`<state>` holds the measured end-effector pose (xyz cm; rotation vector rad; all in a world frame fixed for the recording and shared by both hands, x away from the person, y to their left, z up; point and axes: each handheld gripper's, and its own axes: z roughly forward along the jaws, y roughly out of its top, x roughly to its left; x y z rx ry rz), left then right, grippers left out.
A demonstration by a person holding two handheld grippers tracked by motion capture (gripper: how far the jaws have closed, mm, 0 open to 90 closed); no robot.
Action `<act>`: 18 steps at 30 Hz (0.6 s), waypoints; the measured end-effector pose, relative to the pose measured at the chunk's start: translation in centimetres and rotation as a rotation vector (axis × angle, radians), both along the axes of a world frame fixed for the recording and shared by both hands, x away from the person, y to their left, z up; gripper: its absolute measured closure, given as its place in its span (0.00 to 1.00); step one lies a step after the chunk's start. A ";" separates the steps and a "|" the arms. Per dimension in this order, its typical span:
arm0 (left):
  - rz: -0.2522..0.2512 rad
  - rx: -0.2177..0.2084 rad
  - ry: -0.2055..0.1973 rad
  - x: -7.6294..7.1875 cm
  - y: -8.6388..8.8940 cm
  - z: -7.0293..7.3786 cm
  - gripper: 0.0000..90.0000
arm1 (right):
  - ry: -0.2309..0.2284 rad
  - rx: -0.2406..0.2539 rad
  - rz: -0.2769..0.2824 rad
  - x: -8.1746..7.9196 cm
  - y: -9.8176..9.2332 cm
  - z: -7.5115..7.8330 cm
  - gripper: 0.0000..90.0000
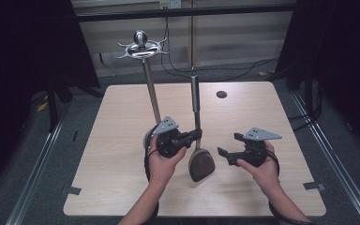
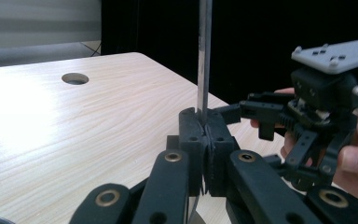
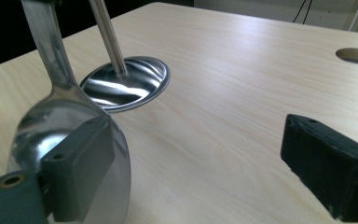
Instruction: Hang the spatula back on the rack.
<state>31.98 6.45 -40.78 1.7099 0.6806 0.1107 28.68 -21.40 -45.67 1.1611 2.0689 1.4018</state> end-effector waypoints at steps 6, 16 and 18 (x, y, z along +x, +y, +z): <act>0.010 0.029 -0.004 -0.1 0.4 0.3 0.98 | 0.029 0.014 0.001 -0.2 -0.2 -1.0 0.05; 0.017 -0.001 -0.027 -0.3 0.9 1.1 0.98 | 0.052 -0.015 0.011 -0.6 -0.7 -1.7 0.02; 0.022 0.005 -0.025 -0.4 1.0 1.4 0.98 | 0.049 -0.020 0.011 -0.6 -0.6 -1.7 0.02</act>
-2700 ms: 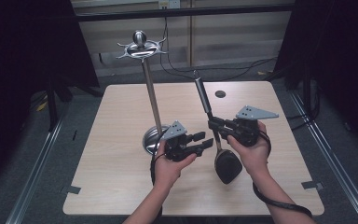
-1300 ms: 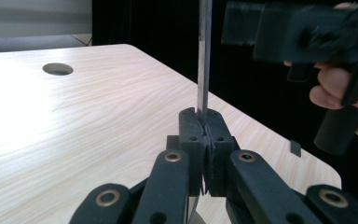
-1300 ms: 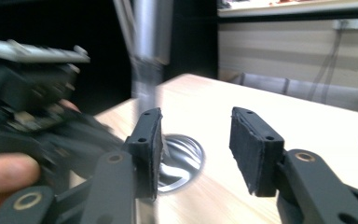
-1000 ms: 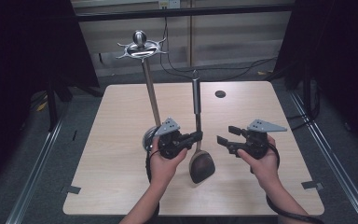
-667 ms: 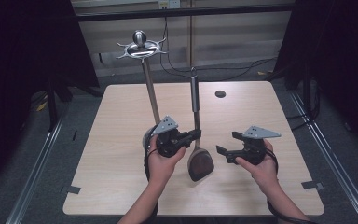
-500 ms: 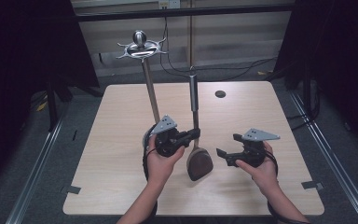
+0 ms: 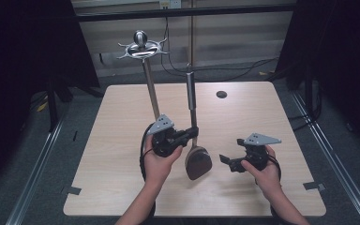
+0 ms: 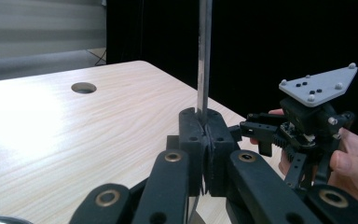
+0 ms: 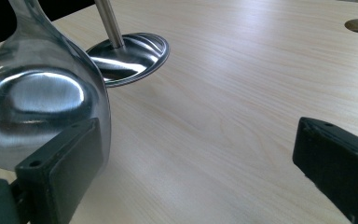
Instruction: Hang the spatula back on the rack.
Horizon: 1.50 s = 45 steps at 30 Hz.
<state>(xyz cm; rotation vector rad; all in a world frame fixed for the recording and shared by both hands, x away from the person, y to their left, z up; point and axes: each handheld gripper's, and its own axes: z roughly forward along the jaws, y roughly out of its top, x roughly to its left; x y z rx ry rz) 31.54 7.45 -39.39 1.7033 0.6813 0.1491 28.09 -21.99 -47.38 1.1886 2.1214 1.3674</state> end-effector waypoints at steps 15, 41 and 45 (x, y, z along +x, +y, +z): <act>0.065 -0.008 -0.030 0.5 1.3 2.0 0.98 | 0.006 -0.014 -0.010 0.1 0.1 -0.1 0.02; 0.144 0.001 -0.051 1.3 2.9 2.2 0.98 | -0.004 0.002 -0.003 0.0 0.1 0.2 0.02; 0.154 -0.009 -0.048 1.3 2.8 2.1 0.98 | -0.003 0.001 -0.007 0.0 0.1 0.2 0.02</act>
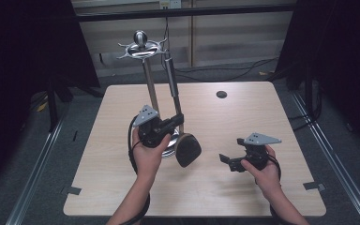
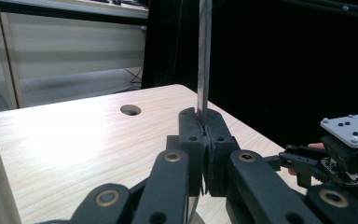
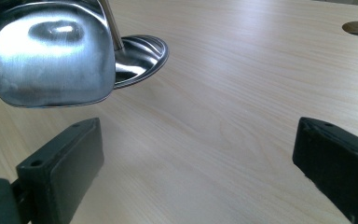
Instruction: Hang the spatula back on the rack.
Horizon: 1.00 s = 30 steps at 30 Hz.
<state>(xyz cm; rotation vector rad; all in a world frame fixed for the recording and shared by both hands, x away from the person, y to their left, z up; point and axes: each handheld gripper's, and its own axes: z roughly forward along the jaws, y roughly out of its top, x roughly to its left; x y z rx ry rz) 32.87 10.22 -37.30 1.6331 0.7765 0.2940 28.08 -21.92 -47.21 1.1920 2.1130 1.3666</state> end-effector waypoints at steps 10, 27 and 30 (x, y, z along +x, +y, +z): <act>0.028 0.008 -0.008 0.2 0.4 -0.1 0.98 | 0.001 -0.002 0.002 0.0 0.0 0.0 0.02; 0.055 0.037 -0.022 0.7 1.3 -0.5 0.97 | 0.003 -0.006 -0.001 0.1 0.0 -0.2 0.02; 0.060 0.037 -0.023 0.9 1.6 -0.6 0.97 | 0.005 -0.007 -0.005 0.1 -0.1 -0.2 0.02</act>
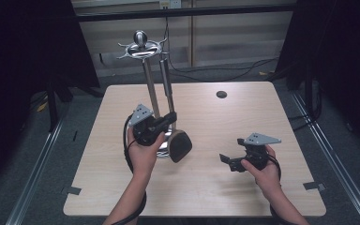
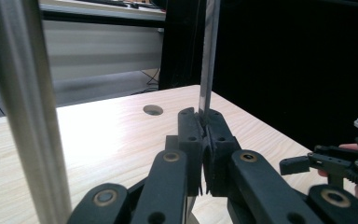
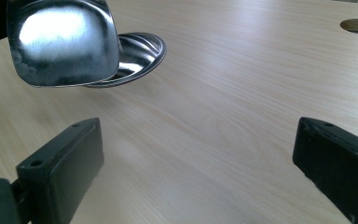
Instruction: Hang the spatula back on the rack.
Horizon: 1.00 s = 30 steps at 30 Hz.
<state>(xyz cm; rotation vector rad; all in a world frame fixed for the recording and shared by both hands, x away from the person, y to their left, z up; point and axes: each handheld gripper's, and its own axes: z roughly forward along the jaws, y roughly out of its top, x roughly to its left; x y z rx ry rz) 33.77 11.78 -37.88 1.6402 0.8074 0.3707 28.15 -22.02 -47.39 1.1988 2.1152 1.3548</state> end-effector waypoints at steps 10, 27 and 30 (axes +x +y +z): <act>0.018 0.015 -0.008 0.5 0.4 -0.1 0.96 | -0.003 0.002 -0.007 0.0 -0.3 0.0 0.02; 0.027 0.020 -0.009 1.2 0.6 -0.3 0.95 | -0.005 0.001 -0.014 0.0 -0.4 0.1 0.02; 0.031 0.016 -0.013 1.4 0.6 -0.4 0.94 | -0.004 -0.002 -0.012 0.0 -0.4 0.1 0.02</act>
